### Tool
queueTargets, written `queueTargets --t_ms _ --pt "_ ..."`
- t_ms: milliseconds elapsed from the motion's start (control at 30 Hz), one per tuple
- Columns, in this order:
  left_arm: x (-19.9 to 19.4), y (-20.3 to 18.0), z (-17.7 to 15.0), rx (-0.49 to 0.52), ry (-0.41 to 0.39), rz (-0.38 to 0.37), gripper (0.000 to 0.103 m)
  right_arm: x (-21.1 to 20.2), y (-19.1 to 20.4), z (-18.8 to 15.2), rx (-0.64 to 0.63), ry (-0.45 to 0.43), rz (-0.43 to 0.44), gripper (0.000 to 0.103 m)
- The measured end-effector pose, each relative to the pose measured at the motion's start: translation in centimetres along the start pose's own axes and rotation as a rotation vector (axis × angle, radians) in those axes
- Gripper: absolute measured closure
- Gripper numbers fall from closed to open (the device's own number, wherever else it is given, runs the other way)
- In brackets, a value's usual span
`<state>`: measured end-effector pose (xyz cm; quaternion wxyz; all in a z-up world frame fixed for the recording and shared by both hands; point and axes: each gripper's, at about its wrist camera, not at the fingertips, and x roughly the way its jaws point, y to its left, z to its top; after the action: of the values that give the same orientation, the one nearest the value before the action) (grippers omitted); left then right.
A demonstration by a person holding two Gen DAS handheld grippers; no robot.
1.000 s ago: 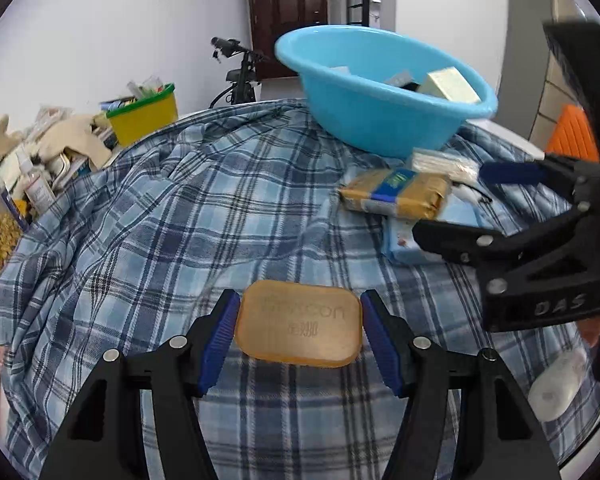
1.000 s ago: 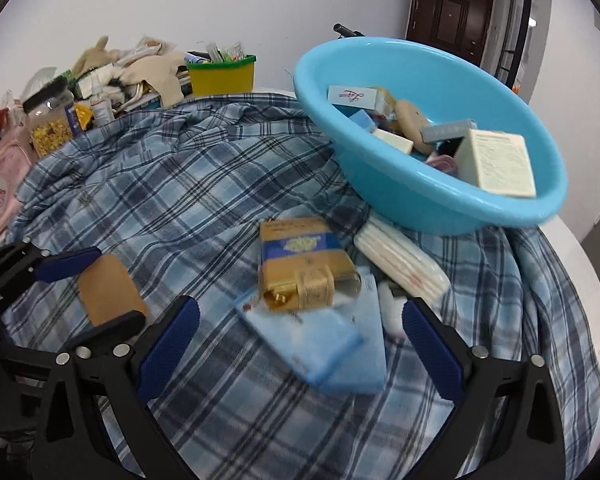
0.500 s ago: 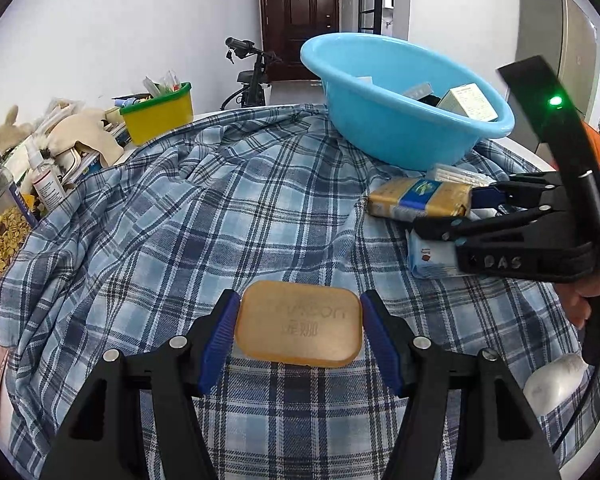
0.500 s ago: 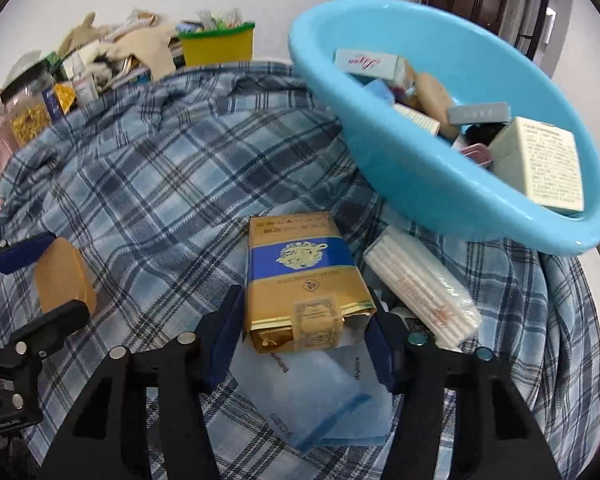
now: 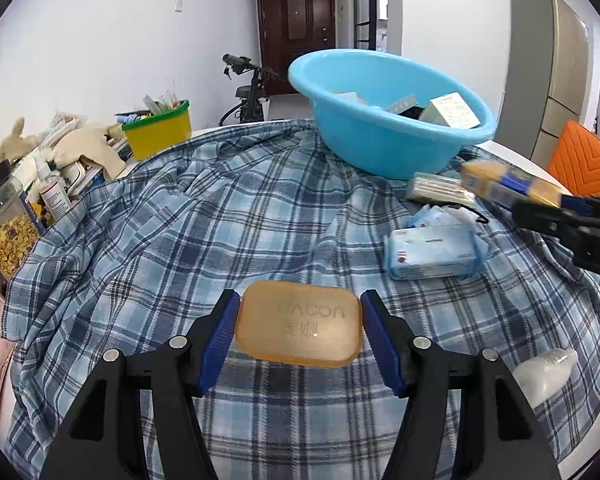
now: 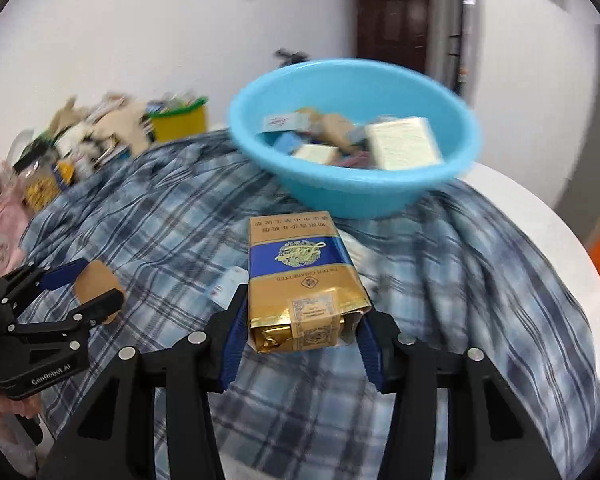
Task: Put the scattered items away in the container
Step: 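Grasp the gold-and-blue packet with the right gripper while the left holds the soap, then carry the soap and gold packet with both tools over the blue basin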
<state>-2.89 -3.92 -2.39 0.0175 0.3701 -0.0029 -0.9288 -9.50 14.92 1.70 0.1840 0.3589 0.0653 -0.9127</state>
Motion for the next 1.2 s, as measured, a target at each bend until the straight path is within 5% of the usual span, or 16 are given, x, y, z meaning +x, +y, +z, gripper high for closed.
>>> queueTargets --t_ms 367,633,900,1200 --pt "-1.1 -2.4 -0.7 0.019 -0.015 -0.038 0.038 -2.9 -2.6 -5.8 0.106 -0.057 -0.143 0.055" --pt "-1.2 -3.2 -1.2 0.036 -0.013 -0.026 0.038 -2.4 -3.2 -6.5 0.133 -0.050 -0.134 0.055" --pt "-1.7 -3.2 -0.1 0.043 -0.029 -0.035 0.038 -3.3 -2.7 -5.2 0.116 -0.085 -0.132 0.055" --pt "-4.9 -3.3 4.8 0.060 -0.152 -0.035 0.038 -6.5 -2.2 -0.9 0.098 -0.199 -0.128 0.055"
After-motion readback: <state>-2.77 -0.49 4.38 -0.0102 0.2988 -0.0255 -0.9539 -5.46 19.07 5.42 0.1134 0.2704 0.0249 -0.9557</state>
